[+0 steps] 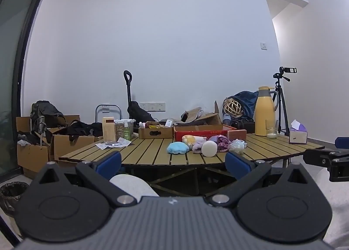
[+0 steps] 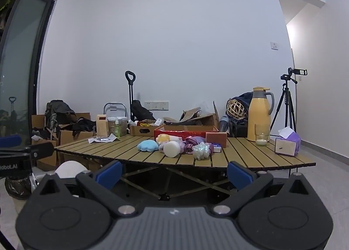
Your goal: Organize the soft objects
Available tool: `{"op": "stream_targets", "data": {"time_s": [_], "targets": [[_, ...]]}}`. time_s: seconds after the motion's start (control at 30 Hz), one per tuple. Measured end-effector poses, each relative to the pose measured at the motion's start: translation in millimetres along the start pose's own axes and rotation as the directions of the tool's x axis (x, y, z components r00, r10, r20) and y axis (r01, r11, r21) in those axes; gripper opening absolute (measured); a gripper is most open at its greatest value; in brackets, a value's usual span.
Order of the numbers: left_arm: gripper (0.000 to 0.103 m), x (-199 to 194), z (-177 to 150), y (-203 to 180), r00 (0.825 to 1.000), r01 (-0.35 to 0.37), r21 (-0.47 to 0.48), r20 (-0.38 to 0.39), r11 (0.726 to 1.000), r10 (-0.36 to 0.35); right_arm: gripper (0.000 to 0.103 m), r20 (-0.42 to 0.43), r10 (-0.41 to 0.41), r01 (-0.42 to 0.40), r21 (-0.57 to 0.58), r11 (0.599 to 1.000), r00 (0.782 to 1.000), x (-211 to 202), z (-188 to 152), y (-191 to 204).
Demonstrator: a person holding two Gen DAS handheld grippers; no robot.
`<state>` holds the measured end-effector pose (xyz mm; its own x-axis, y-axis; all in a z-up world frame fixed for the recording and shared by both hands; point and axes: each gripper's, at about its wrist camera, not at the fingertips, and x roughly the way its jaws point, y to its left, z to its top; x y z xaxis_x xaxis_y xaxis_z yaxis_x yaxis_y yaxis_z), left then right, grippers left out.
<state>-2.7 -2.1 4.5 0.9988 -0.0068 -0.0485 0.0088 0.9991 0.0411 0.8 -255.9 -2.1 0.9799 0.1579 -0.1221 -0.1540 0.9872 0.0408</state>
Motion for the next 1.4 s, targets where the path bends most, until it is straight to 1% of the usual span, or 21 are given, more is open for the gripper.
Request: {"op": "stream_targets", "data": {"time_s": [0.4,0.77,1.07,1.27,1.4], "targets": [[0.103,1.1,2.0,-0.6,1.000,0.002,0.000,0.005,1.000,-0.002,0.103,-0.001,-0.004,0.004,0.000,1.000,1.000,1.2,1.5,1.6],[0.103,3.9,7.4,-1.8,1.000,-0.001,-0.006,0.027,1.000,0.001,0.103,0.009,-0.005,0.005,-0.017,1.000,1.000,5.6,5.0,2.5],[0.103,1.3,2.5,-0.2,1.000,0.002,-0.006,0.031,1.000,-0.002,0.103,0.011,-0.010,0.010,-0.014,1.000,1.000,3.6,3.8,2.6],[0.103,3.0,3.7,0.4,0.999,-0.001,-0.013,0.039,1.000,0.001,0.103,0.001,-0.002,0.002,-0.037,0.999,1.000,6.1,4.0,4.9],[0.103,2.6,4.1,-1.8,0.999,0.012,-0.012,0.051,1.000,-0.011,0.103,0.015,-0.011,0.012,-0.045,0.999,1.000,4.2,5.2,4.0]]}}
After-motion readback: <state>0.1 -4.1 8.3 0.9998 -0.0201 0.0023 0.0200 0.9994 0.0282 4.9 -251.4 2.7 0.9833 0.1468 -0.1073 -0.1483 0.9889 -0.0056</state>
